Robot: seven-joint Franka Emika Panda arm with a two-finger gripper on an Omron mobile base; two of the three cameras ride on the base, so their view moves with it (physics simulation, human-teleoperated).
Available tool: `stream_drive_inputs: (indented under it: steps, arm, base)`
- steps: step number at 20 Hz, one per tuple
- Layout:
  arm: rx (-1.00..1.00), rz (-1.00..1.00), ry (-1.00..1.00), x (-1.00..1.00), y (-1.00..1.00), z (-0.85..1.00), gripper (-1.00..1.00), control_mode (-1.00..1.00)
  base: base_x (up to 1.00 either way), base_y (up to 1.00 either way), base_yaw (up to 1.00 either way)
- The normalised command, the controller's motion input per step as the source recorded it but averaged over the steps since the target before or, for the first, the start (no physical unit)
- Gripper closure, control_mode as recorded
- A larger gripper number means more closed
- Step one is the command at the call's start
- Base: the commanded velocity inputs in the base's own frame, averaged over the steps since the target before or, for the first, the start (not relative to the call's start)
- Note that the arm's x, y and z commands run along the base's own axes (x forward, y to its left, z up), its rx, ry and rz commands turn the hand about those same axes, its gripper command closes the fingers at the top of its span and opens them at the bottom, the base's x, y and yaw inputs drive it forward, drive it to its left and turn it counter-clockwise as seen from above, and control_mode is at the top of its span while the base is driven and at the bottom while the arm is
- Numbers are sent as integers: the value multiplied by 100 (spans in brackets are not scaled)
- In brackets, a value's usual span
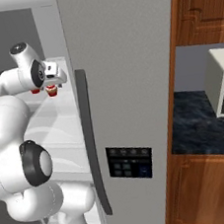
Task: Take the cupcakes from the fridge and place them on the empty tray on the dining counter.
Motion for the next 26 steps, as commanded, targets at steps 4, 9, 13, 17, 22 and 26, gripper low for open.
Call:
stream_drive_inputs:
  steps: [4, 9, 13, 17, 22, 26]
  arm:
    - [0, 0, 7, 0, 0, -22, -100, -100]
    - [0, 0, 2, 0, 0, -18, 100, -100]
    - [0, 0, 0, 0, 0, -22, 100, -100]
    - [0, 0, 0, -9, 0, -18, 100, -100]
    - [3, 0, -14, -53, 0, 40, 100, -100]
    - [4, 0, -21, -62, 0, 83, 100, -100]
  base:
    - [0, 0, 0]
    - [0, 0, 0]
    - [0, 0, 0]
    - [0, 0, 0]
    - [0, 0, 0]
    - [0, 0, 0]
